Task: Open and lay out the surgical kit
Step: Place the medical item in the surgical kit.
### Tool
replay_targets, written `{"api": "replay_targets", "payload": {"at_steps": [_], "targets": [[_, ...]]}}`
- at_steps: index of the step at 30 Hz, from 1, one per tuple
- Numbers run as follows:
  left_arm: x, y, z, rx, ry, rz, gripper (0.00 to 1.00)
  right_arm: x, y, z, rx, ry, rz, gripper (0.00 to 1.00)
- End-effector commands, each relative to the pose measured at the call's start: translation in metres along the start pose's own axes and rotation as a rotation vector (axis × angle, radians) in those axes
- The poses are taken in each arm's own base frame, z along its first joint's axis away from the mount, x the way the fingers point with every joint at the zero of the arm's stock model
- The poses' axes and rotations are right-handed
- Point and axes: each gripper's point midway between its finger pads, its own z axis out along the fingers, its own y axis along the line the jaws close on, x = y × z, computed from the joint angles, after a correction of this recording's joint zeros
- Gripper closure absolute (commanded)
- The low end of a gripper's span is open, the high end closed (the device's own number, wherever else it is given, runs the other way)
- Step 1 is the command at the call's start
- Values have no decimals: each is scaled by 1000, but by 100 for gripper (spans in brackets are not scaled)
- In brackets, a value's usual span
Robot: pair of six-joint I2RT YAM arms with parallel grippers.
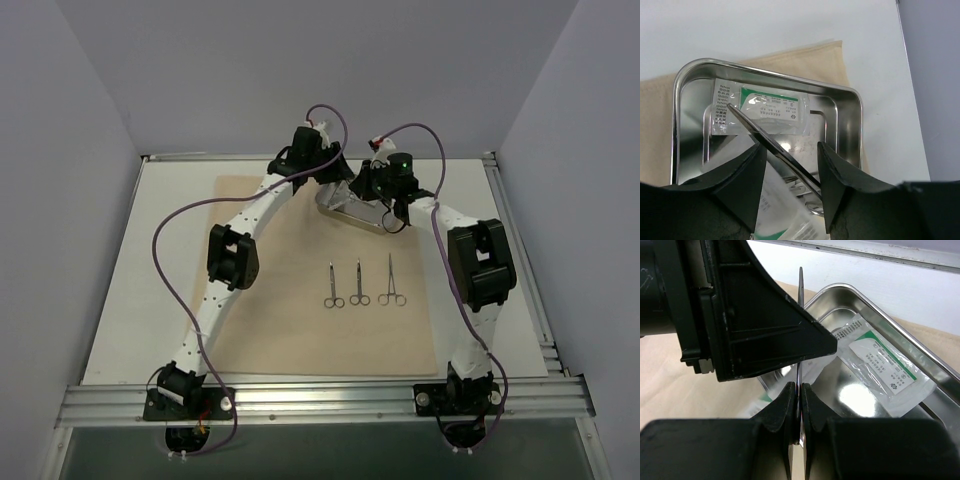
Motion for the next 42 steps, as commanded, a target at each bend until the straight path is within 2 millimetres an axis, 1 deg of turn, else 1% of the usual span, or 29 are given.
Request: {"api": "replay_targets", "payload": {"at_steps": [1,2,4,6,9,10,11,12,13,16,17,18,19,21,22,23,24,25,26,27,28,30,31,33,36,38,39,41,42], "targets": [[-24,-23,-1,70,-82,15,48,-37,16,-8,-46,-94,-55,100],[-23,-24,1,82,-80,9,49,-36,17,-7,-54,-91,-58,100],[-23,-29,3,119,-85,5,51,-32,14,-5,-51,-79,-71,100],[-23,-29,5,131,-86,-10,54,-28,5,-4,-34,-67,-73,100],[-23,-30,7,138,-89,-17,62,-27,-7,-4,-14,-64,-64,100],[-23,-30,7,139,-91,-19,68,-27,-9,-3,-13,-64,-63,100],[-23,-29,7,139,-89,-24,71,-25,-11,-2,-10,-54,-62,100],[-23,-29,7,140,-88,-27,74,-27,-11,-2,-13,-55,-65,100],[-23,-30,7,141,-87,-30,80,-26,-10,-1,-18,-51,-66,100],[-28,-34,3,151,-96,-32,89,-28,-7,-2,-31,-50,-61,100],[-31,-35,1,154,-99,-29,95,-30,-7,-3,-30,-55,-60,100],[-31,-35,0,151,-98,-32,97,-31,-6,-4,-32,-56,-55,100],[-35,-37,-3,153,-104,-31,97,-32,-3,-4,-41,-54,-52,100],[-37,-35,-8,141,-96,-36,98,-34,1,-6,-54,-47,-46,100],[-41,-37,-13,133,-103,-35,98,-34,3,-6,-62,-41,-43,98],[-45,-35,-17,121,-106,-26,98,-35,6,-6,-69,-29,-38,82],[-42,-29,-19,93,-89,-30,98,-35,7,-7,-74,-21,-35,74],[-49,-29,-27,68,-104,-9,98,-36,10,-8,-85,-15,-34,66],[-52,-26,-32,44,-106,-6,98,-40,13,-11,-90,-18,-38,63],[-48,-19,-36,8,-86,-10,98,-43,14,-13,-93,-24,-40,60],[-53,-16,-44,-21,-94,-3,98,-46,15,-15,-97,-29,-45,58],[-51,-7,-54,-69,-69,-11,98,-55,21,-22,-116,-45,-50,48],[-53,-7,-62,-80,-68,-4,98,-59,23,-25,-122,-51,-55,48],[-54,-5,-68,-104,-66,19,98,-64,26,-29,-131,-57,-64,48],[-62,-13,-75,-95,-89,27,98,-65,28,-31,-135,-59,-73,48],[-70,-27,-79,-59,-112,45,97,-63,28,-29,-139,-52,-67,48],[-72,-37,-80,-27,-121,60,98,-64,29,-29,-142,-54,-68,48],[-78,-52,-82,18,-140,80,98,-69,31,-30,-149,-64,-70,49],[-78,-56,-83,33,-137,82,98,-72,33,-31,-152,-71,-74,49]]}}
